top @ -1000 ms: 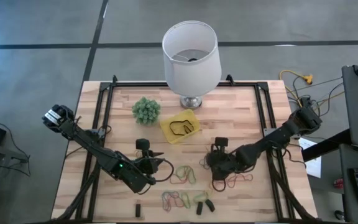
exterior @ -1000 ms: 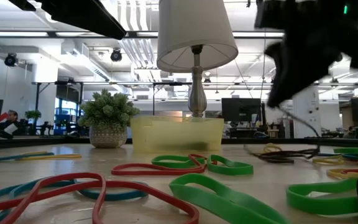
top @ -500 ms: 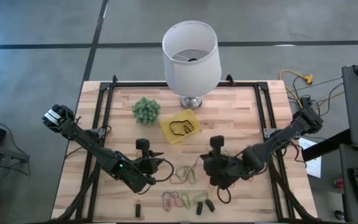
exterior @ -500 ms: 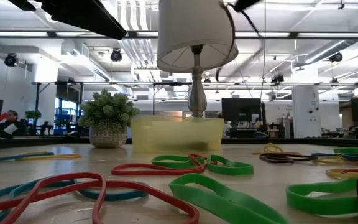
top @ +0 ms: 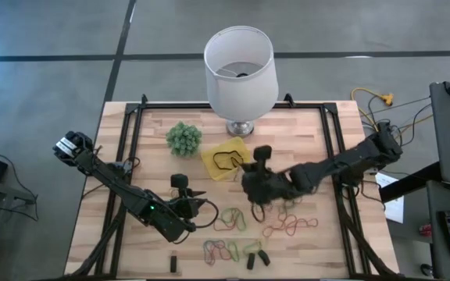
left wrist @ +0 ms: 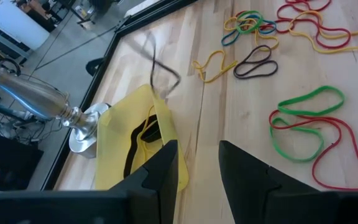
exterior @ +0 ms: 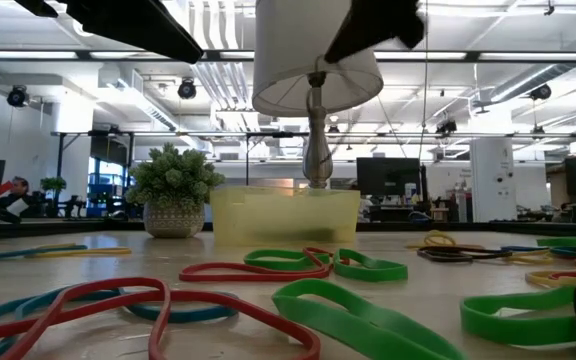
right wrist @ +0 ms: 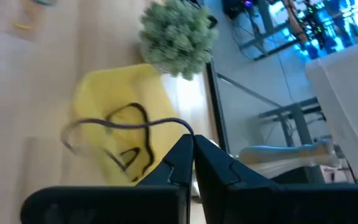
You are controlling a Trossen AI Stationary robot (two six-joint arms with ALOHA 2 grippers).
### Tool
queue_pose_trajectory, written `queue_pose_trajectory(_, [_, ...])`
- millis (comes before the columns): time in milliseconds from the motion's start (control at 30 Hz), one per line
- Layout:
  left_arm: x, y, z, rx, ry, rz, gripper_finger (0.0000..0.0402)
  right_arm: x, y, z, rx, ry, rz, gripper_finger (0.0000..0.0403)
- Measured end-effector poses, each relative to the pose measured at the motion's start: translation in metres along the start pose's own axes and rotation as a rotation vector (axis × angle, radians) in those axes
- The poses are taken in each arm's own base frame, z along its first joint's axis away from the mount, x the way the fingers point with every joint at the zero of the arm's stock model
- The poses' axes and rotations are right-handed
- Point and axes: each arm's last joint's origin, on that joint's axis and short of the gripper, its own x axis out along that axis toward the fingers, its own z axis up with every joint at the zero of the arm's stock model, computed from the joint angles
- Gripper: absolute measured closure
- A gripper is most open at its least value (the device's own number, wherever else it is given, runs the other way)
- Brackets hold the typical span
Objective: Pick and place rubber bands into bin
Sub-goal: Put the top purple rubber band into the yellow bin
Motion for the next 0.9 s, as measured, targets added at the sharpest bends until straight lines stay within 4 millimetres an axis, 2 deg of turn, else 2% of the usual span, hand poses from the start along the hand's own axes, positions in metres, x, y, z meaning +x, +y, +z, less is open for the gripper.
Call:
queue_pose_trajectory(233, [0.000,0.000,0.000,-0.001,-0.001,0.000,0.0301,0.058,-0.028,-0.021,0.103,-0.009,0.026,0.0395])
queue_pose_trajectory(433, [0.000,0.000,0.000,0.004,0.001,0.001,0.0301,0.092,-0.041,-0.044,0.211,-0.096,0.041,0.0394])
queue_pose_trajectory(700, [0.000,0.000,0.000,0.004,0.001,0.001,0.0301,0.111,-0.038,-0.078,0.285,-0.072,0.130,0.0394])
queue_pose_trajectory(900, [0.000,0.000,0.000,0.004,0.001,0.001,0.0301,0.119,-0.035,-0.088,0.335,-0.080,0.276,0.0392])
